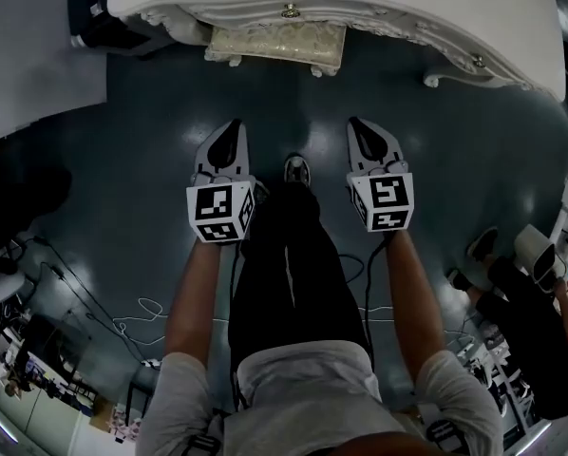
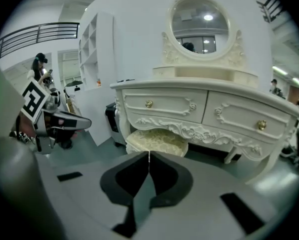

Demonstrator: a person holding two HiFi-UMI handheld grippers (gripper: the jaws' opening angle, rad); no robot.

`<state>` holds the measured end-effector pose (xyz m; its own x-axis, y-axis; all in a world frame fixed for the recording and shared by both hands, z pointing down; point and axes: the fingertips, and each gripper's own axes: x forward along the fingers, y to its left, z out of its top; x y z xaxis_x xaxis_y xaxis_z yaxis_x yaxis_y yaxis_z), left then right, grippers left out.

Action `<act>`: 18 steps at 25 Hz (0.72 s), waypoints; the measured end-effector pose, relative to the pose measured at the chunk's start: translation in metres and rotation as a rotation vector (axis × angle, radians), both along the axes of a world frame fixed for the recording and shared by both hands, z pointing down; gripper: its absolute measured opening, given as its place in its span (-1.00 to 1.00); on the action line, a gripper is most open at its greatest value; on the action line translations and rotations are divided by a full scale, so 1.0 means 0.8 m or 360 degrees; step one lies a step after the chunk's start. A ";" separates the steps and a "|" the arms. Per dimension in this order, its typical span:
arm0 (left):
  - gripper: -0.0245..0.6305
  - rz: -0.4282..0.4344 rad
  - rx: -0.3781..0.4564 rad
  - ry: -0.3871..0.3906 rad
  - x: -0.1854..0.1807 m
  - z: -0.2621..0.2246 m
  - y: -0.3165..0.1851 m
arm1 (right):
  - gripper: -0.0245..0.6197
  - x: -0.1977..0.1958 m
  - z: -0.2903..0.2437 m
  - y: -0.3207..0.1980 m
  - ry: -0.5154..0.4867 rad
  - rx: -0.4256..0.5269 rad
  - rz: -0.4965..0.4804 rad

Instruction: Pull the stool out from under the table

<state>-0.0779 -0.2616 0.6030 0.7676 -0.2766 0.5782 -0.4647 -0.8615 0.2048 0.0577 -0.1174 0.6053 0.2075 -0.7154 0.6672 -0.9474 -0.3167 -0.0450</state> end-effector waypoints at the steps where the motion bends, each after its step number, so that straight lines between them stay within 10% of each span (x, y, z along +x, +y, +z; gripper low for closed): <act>1: -0.89 0.0020 0.0016 -0.0011 0.004 0.008 0.000 | -0.88 0.005 0.006 0.002 -0.0004 0.0001 0.0015; 18: -0.89 0.0214 0.0144 -0.0032 0.051 0.184 -0.030 | -0.88 0.042 0.184 0.004 0.0026 0.0022 0.0150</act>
<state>-0.0375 -0.2857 0.7501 0.7897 -0.2238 0.5712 -0.3473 -0.9306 0.1155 0.0916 -0.1140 0.7522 0.2849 -0.7012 0.6535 -0.9142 -0.4037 -0.0347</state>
